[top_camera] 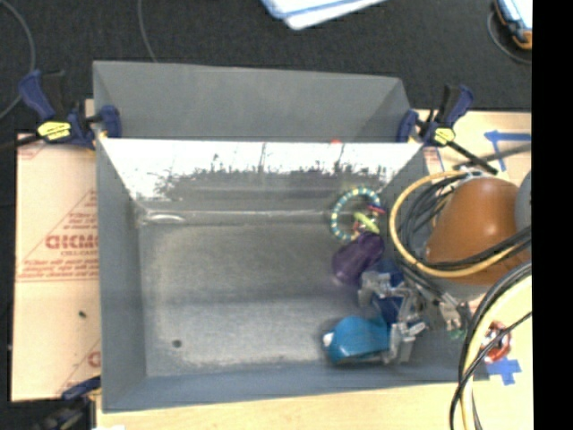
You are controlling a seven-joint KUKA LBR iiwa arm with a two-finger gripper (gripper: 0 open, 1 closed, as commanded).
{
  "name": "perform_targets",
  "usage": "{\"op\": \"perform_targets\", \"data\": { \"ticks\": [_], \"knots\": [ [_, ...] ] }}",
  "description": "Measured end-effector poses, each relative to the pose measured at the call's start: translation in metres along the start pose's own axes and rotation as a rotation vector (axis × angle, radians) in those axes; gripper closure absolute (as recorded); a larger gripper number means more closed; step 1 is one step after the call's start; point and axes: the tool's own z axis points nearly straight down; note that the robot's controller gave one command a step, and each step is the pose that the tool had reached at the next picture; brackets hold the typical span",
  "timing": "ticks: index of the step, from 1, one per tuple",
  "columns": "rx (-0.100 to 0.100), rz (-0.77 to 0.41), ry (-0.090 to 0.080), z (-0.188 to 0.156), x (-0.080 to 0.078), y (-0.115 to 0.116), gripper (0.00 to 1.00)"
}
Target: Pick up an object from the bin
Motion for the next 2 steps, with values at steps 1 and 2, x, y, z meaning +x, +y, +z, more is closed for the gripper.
{"op": "perform_targets", "data": {
  "ticks": [1, 2],
  "knots": [
    [0.020, -0.271, -0.023, 0.0383, -0.0036, -0.0025, 0.00],
    [0.004, -0.104, -0.011, 0.0389, 0.0005, -0.0083, 1.00]
  ]
}}
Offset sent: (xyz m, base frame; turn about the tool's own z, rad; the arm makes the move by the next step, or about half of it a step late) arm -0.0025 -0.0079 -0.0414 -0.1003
